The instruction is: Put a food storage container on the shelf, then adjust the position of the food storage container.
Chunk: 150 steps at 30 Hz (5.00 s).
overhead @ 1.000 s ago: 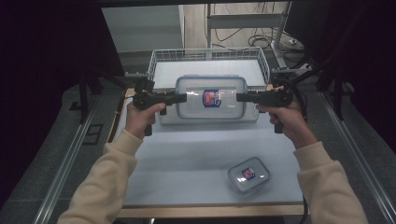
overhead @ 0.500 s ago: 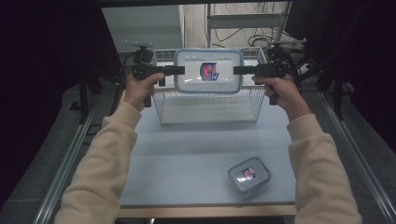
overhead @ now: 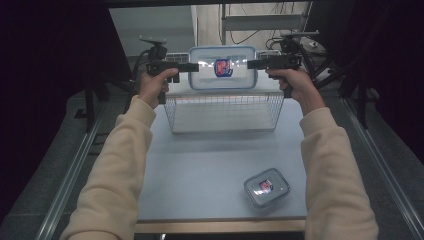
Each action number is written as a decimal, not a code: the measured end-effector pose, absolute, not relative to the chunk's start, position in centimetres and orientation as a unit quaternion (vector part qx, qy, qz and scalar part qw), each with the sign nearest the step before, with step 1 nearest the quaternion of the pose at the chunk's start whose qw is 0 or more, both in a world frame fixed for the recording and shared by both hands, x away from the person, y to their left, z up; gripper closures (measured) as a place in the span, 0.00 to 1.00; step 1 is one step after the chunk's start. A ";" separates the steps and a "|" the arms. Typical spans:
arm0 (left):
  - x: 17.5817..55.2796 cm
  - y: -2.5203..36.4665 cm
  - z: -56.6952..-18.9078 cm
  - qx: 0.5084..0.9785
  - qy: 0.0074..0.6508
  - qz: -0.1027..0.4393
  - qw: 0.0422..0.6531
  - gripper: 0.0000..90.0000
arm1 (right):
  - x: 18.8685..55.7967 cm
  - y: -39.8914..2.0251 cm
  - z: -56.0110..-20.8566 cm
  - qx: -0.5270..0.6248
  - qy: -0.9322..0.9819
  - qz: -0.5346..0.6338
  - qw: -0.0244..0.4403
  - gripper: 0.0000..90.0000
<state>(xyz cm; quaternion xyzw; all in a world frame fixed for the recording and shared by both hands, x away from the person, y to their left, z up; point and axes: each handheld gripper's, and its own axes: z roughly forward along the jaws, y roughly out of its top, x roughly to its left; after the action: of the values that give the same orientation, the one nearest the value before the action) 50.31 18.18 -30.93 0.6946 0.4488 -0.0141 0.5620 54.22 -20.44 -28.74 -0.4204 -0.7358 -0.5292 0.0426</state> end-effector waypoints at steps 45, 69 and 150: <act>47.3 19.7 -32.3 0.673 0.463 0.030 0.576 0.34 | 50.9 -21.6 -30.0 -0.482 -0.688 -0.542 -0.025 0.45; 36.9 18.4 -40.8 0.710 0.418 0.012 0.567 0.34 | 42.4 -26.9 -38.4 -0.442 -0.720 -0.536 0.010 0.43; 32.2 16.8 -50.9 0.771 0.450 -0.007 0.451 0.32 | 24.3 -24.8 -49.9 -0.244 -0.900 -0.361 0.012 1.00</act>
<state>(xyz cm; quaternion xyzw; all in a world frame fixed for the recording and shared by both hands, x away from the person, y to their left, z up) 32.16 16.79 -50.87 0.7709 0.4496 -0.0069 0.4512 24.29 -24.85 -49.86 -0.2443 -0.8998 -0.3612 0.0121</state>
